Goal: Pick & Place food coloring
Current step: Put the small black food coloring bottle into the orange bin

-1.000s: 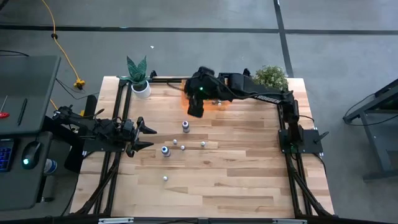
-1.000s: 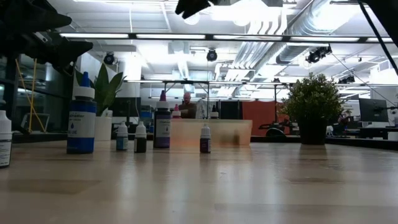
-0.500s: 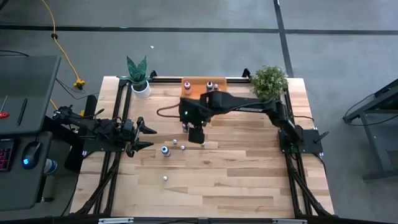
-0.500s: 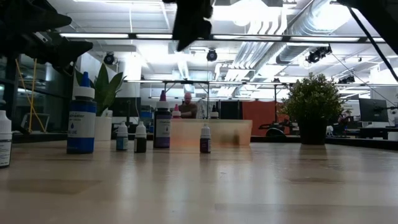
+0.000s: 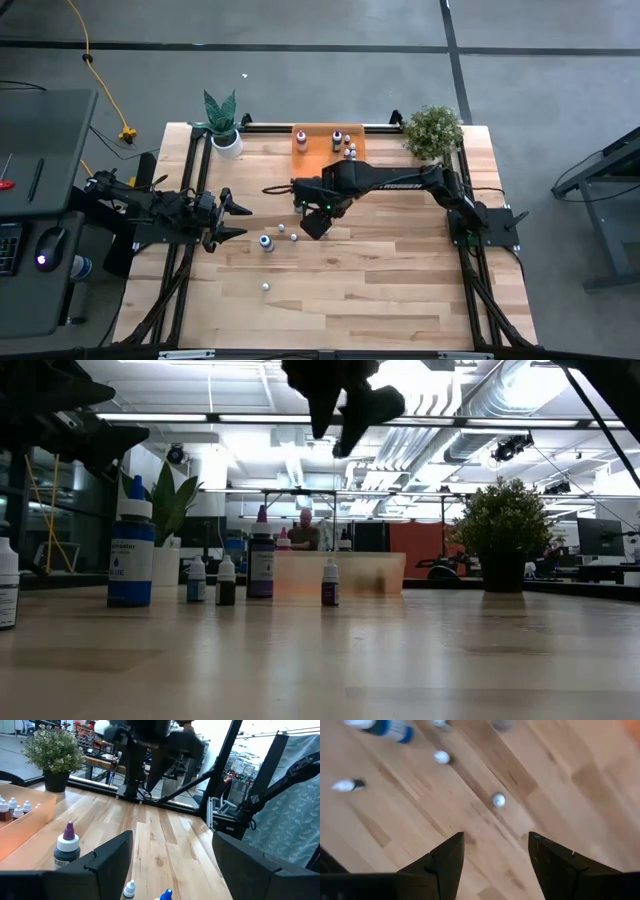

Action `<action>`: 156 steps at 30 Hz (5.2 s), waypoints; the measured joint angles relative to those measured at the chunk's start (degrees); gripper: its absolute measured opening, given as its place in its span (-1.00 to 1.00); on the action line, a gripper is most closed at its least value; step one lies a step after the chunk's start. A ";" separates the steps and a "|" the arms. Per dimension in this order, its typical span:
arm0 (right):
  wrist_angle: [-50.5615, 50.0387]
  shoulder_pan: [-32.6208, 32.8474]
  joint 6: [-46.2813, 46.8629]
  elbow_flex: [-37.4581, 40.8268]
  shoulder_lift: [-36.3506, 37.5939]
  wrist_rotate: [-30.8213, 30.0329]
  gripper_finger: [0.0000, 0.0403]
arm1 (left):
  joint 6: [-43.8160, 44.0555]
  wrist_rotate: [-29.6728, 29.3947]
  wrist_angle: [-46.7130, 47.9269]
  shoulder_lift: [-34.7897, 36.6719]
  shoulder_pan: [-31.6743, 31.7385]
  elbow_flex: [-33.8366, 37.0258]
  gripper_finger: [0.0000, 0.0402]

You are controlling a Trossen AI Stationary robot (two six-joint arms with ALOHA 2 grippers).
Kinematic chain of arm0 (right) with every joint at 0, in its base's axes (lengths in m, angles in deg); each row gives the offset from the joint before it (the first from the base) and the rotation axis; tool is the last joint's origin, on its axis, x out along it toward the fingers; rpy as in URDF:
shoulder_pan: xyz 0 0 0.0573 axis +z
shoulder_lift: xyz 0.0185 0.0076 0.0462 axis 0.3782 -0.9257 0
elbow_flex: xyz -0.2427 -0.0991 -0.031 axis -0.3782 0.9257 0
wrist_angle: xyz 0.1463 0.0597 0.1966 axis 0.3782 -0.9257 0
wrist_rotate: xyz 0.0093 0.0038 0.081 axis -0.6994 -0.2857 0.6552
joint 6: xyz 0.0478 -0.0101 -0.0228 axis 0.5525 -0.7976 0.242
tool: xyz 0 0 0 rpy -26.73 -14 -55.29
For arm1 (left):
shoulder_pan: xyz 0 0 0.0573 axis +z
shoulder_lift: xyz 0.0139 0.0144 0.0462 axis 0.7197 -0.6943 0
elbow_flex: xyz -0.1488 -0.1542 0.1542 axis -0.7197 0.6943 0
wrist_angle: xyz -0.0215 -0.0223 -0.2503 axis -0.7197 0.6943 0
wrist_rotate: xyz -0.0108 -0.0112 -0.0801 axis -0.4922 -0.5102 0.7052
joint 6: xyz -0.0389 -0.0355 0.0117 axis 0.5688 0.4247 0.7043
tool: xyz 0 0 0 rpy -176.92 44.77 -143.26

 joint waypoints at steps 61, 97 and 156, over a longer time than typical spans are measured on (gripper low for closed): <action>27.18 -2.05 13.55 28.72 -0.07 2.28 -0.01 | 0.00 0.00 0.00 0.00 0.02 0.00 0.35; 27.36 -2.05 12.98 28.63 -1.18 4.80 -0.55 | 0.00 0.00 0.00 0.02 0.01 0.00 0.35; 3.66 0.87 4.29 -3.32 0.74 -3.51 -0.83 | 0.00 0.00 0.00 0.02 0.00 0.00 0.35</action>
